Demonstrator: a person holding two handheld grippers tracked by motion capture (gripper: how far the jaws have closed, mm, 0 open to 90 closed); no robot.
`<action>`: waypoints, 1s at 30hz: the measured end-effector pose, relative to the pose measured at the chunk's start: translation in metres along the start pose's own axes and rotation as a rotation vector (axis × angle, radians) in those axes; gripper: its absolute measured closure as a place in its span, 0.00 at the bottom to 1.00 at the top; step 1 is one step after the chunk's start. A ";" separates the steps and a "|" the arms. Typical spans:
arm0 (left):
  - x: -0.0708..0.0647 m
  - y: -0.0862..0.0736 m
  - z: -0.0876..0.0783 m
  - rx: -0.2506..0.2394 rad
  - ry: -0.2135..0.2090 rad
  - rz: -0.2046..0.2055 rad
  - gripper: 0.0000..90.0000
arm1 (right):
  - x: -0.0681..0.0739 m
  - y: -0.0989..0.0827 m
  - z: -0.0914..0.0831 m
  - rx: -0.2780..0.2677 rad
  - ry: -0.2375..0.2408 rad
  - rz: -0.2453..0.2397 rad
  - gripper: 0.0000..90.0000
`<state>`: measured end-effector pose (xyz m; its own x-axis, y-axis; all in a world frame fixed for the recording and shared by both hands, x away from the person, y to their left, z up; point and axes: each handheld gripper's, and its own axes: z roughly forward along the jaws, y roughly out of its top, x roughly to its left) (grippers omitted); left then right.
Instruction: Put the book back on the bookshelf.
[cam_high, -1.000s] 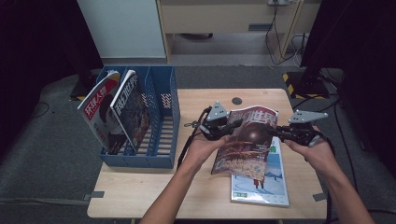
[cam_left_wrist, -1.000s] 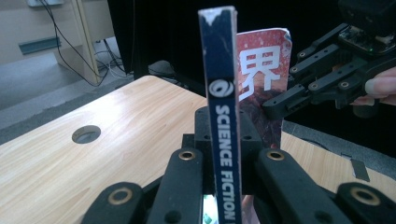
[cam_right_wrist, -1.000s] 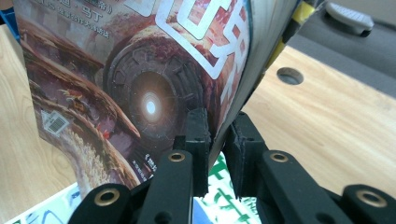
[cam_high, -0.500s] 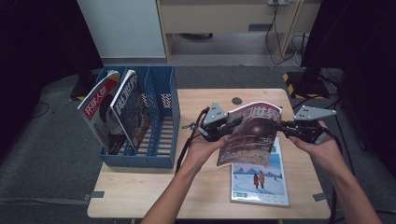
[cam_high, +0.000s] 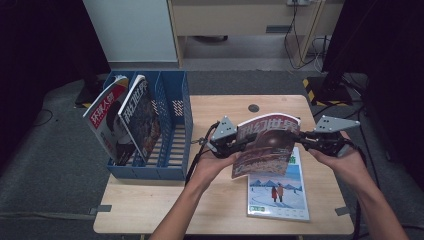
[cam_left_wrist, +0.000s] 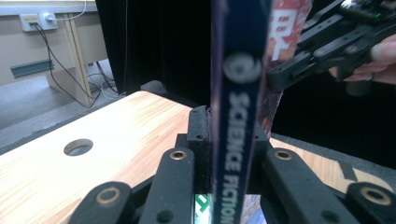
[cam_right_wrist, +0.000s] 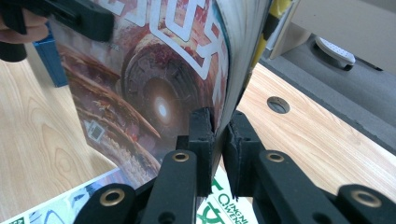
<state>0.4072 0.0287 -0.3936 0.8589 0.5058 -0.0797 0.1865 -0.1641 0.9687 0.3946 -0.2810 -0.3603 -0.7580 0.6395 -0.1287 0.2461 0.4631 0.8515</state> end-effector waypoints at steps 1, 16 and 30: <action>0.000 -0.002 0.001 0.001 0.000 -0.002 0.87 | 0.001 0.000 0.000 0.000 0.002 0.001 0.91; 0.000 -0.005 0.014 -0.037 -0.050 -0.041 0.84 | 0.001 -0.001 -0.002 -0.001 0.015 -0.006 0.92; -0.001 -0.003 0.020 -0.039 -0.082 -0.065 0.82 | 0.000 -0.003 -0.004 -0.003 0.028 0.008 0.92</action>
<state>0.4156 0.0122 -0.4009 0.8823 0.4427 -0.1599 0.2254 -0.0993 0.9692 0.3913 -0.2847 -0.3604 -0.7727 0.6256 -0.1073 0.2505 0.4559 0.8540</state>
